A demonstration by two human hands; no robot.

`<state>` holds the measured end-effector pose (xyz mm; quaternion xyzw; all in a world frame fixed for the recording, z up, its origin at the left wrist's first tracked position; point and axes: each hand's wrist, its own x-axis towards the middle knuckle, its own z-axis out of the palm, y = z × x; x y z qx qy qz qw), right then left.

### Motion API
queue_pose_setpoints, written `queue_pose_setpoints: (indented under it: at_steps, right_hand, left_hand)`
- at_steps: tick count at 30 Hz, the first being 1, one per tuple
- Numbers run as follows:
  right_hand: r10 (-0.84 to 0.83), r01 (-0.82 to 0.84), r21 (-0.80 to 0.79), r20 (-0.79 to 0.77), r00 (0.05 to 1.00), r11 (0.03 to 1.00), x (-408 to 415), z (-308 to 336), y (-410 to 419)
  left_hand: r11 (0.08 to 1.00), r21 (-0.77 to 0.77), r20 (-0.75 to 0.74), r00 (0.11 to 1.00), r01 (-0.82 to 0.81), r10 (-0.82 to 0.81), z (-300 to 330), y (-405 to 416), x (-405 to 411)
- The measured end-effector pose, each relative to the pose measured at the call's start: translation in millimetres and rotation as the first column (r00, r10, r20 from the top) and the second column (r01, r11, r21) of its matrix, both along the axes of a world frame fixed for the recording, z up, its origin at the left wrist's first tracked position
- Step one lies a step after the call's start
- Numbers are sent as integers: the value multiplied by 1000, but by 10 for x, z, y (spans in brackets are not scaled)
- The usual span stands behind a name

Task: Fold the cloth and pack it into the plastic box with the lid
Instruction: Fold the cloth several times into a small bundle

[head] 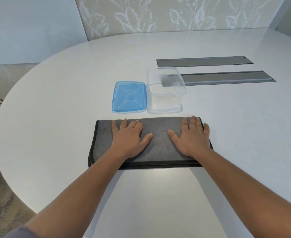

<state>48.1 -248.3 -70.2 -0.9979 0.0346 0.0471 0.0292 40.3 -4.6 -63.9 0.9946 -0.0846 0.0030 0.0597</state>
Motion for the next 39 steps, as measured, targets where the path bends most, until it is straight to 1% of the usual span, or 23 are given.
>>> queue_pose_setpoints:
  at_steps: [2,3,5,7,8,11,12,14,18,21,24,26,28,30,32,34,36,39]
  right_hand:
    - [26,-26,-29,13,1000,999,21,8,61]
    - [44,-44,-26,6,999,999,36,17,102]
    - [95,-95,13,-23,995,995,62,29,192]
    - [165,-164,54,-17,986,985,61,13,259]
    - [208,-209,60,17,978,976,50,-2,271]
    - [331,-342,65,135,934,937,8,-40,231]
    - [354,-367,80,140,925,927,4,-44,210]
    - [356,-366,102,100,929,925,5,-49,168]
    - [252,-251,74,3,968,965,9,-44,79]
    - [170,-169,61,-18,985,984,-6,-19,17]
    - [128,-127,57,-12,992,990,-34,-9,-39]
    - [131,-132,57,16,991,990,-62,-17,-66]
    - [138,-144,82,81,987,986,-95,-25,-85]
    - [122,-144,116,175,977,983,-120,-38,-106]
    - [86,-124,143,243,966,982,-133,-50,-130]
    - [37,-92,187,279,960,978,-127,-54,-156]
    - [-13,-59,241,286,958,969,-113,-52,-181]
    - [-23,-36,234,242,970,972,-97,-51,-191]
  left_hand:
    - [1000,6,94,996,6,-6,24,-123,28]
    - [999,-15,122,992,34,-32,5,-168,29]
    - [986,-71,86,985,153,-147,-46,-201,33]
    - [962,-50,-5,964,267,-267,-70,-173,75]
    - [956,-35,-43,955,291,-293,-77,-158,98]
    - [951,-16,-74,948,308,-308,-93,-141,131]
    - [950,-8,-71,948,311,-311,-93,-140,129]
    - [952,8,-74,950,305,-303,-90,-135,122]
    - [968,15,-104,963,252,-249,-72,-123,107]
    - [980,15,-115,974,198,-195,-78,-23,77]
    - [993,5,-107,987,117,-116,-86,156,23]
    - [998,-4,-111,992,61,-61,-83,292,-26]
    - [1000,-18,-93,996,-3,1,-81,406,-80]
    - [994,-58,-4,995,-97,97,-92,473,-137]
    - [971,-119,122,967,-208,222,-112,514,-190]
    - [945,-157,176,933,-287,313,-125,563,-215]
    - [935,-172,141,932,-310,335,-137,630,-229]
    - [930,-182,55,941,-320,335,-134,711,-237]
